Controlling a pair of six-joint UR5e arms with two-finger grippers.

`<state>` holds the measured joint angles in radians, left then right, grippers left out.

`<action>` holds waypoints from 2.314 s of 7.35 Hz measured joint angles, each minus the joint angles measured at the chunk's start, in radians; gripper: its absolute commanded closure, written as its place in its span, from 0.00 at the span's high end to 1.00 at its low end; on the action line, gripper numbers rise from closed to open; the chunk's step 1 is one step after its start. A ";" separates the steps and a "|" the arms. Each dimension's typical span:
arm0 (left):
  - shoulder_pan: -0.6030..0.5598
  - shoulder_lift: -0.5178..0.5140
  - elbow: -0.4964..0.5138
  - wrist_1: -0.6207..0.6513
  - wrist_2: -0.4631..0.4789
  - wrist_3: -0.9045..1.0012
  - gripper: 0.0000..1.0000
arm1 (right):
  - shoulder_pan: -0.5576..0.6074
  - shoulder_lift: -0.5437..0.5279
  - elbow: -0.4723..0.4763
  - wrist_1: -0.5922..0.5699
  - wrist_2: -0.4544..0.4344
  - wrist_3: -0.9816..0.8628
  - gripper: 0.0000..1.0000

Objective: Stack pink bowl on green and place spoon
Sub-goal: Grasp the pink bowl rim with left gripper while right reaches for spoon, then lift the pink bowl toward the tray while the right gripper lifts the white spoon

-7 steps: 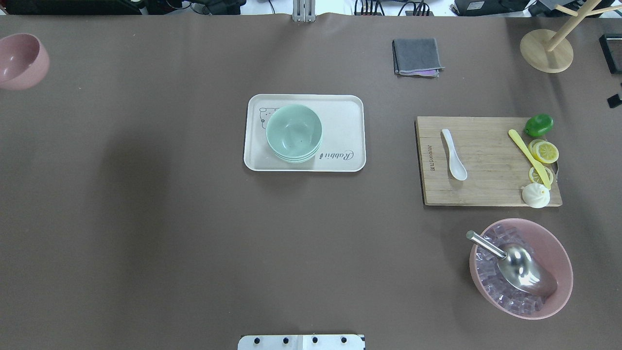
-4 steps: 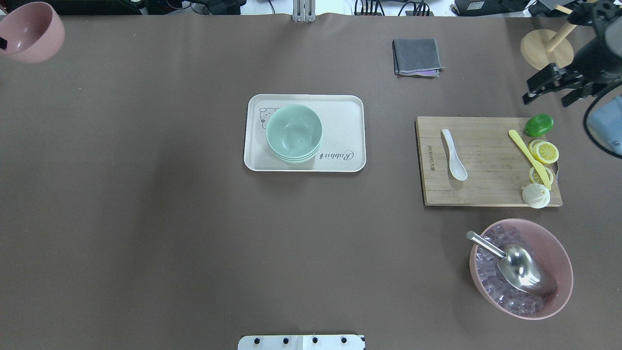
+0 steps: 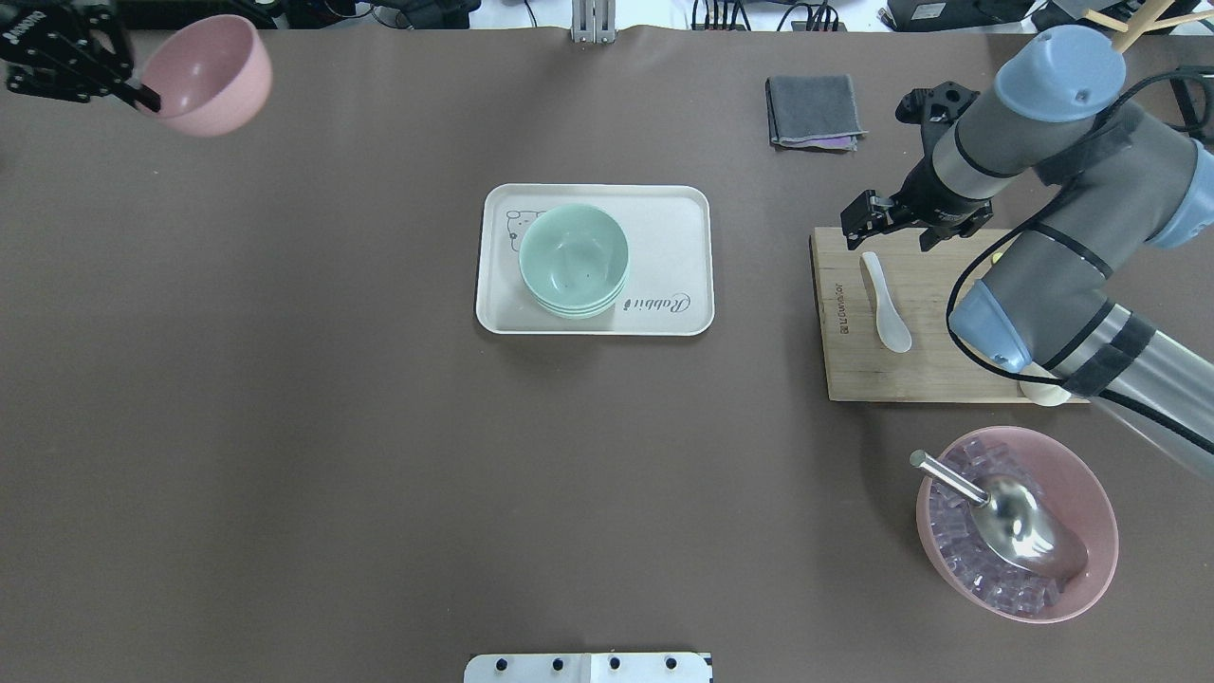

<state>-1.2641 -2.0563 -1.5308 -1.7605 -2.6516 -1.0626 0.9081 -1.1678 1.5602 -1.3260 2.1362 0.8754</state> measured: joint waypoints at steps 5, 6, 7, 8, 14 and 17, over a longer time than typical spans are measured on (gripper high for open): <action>0.257 -0.178 0.029 -0.137 0.244 -0.356 0.00 | -0.032 -0.008 -0.055 0.011 -0.015 -0.086 0.78; 0.264 -0.188 0.044 -0.149 0.250 -0.360 0.00 | -0.033 -0.009 -0.059 0.011 -0.016 -0.092 0.76; 0.266 -0.193 0.062 -0.168 0.253 -0.362 0.00 | -0.036 -0.010 -0.062 0.010 -0.017 -0.094 0.64; 0.267 -0.196 0.077 -0.185 0.256 -0.362 0.00 | -0.042 -0.010 -0.064 0.010 -0.019 -0.094 0.44; 0.272 -0.200 0.092 -0.201 0.268 -0.363 0.00 | 0.003 -0.009 -0.056 -0.001 0.010 -0.141 0.00; 0.316 -0.239 0.093 -0.208 0.300 -0.398 0.00 | 0.091 -0.001 -0.032 -0.002 0.104 -0.148 0.00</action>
<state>-0.9476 -2.2952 -1.4378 -1.9681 -2.3516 -1.4606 0.9988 -1.1687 1.5281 -1.3283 2.2398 0.7277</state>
